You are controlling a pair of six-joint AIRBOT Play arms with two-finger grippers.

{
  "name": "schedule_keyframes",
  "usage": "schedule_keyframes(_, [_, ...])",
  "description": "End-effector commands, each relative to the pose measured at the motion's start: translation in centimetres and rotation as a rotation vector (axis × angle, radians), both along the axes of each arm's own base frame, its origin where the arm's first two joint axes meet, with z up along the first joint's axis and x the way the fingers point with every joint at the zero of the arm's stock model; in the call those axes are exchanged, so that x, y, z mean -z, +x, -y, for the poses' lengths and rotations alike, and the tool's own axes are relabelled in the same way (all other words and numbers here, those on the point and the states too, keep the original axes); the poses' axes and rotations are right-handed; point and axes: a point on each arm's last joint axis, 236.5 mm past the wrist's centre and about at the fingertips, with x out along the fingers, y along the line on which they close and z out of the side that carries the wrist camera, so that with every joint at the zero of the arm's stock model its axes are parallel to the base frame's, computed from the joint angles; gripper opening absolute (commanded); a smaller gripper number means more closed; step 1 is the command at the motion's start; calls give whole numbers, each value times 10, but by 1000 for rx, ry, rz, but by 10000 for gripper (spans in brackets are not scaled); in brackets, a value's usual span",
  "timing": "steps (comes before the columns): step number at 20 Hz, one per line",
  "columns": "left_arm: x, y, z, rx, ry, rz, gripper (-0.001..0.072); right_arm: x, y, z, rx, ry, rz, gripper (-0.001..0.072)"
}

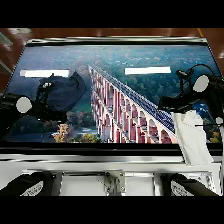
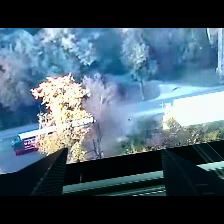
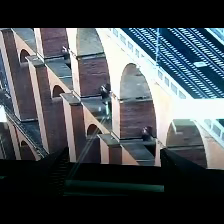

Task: Fold the shirts.

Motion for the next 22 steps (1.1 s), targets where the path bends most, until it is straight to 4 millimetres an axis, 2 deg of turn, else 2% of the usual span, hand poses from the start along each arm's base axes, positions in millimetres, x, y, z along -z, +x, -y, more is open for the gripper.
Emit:
schedule_keyframes(1, [0,0,0,0,0,1,700,0,0,0,-1,0,0,695])
schedule_keyframes(18, [0,1,0,0,0,2,700,0,0,0,-1,0,0,695])
schedule_keyframes(22, [2,1,5,-3,-22,-5,700,-4,11,-7,22,32,45,695])
